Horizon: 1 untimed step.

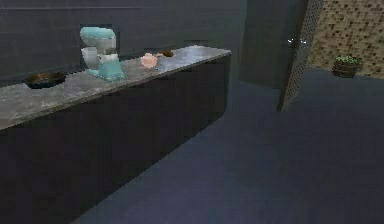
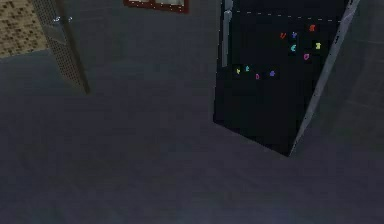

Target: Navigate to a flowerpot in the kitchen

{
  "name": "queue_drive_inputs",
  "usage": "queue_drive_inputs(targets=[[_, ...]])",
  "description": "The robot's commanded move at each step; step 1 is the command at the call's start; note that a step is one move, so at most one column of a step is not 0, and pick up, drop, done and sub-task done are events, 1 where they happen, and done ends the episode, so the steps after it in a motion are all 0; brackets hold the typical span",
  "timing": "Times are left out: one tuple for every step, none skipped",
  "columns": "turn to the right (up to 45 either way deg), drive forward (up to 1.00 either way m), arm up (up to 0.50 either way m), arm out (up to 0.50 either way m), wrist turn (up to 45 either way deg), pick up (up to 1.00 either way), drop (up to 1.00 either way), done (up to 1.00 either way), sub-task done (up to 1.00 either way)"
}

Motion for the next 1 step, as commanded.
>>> queue_drive_inputs(targets=[[0.0, 0.25, 0.00, 0.00, 0.0, 0.00, 0.00, 0.00, 0.00]])
